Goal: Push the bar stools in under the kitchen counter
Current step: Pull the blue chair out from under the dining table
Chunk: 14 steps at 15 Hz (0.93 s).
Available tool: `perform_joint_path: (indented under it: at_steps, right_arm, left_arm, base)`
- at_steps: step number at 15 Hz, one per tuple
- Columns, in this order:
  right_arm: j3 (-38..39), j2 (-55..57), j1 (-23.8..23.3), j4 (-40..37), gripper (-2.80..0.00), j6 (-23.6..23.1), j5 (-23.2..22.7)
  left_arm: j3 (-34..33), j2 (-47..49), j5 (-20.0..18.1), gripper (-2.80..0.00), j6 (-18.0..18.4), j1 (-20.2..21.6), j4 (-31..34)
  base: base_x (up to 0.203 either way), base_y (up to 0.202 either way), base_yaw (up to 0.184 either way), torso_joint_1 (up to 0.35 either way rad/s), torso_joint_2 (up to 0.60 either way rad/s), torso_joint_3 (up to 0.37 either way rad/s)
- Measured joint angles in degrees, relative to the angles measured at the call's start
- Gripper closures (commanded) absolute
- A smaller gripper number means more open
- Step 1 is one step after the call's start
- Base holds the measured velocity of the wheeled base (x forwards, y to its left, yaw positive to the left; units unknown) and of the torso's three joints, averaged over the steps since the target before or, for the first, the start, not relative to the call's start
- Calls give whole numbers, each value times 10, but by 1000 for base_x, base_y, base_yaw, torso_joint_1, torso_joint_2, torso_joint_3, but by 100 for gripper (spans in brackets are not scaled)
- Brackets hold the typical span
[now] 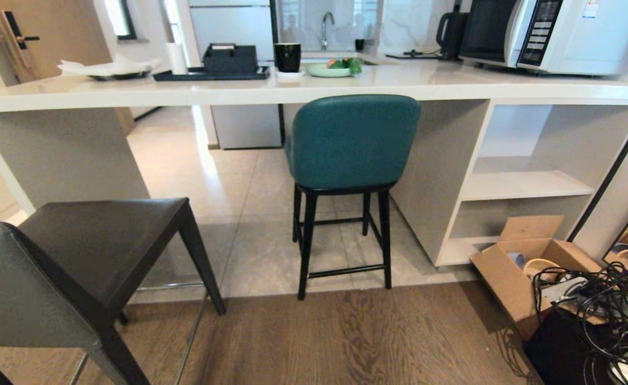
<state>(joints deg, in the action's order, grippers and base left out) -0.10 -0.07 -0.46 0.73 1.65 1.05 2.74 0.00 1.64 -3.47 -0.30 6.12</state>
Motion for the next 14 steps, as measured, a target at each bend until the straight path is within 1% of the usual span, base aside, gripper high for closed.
perform_joint_path:
  at_steps: [2,11,12,14]
  right_arm:
    - [0,0,1,0,0,1,0]
    - [0,0,0,0,0,1,0]
    - [0,0,0,0,0,1,0]
    - [0,0,0,0,0,1,0]
  left_arm:
    - [0,0,0,0,0,0,0]
    - [0,0,-1,0,-2,0,0]
    - [0,0,-1,0,-2,0,0]
    - [0,0,-1,0,-2,0,0]
  base:
    - [0,-131,2,6,3,7]
    - [0,0,0,0,0,0]
    - [78,0,2,-5,2,2]
    - [180,0,1,-2,-1,5]
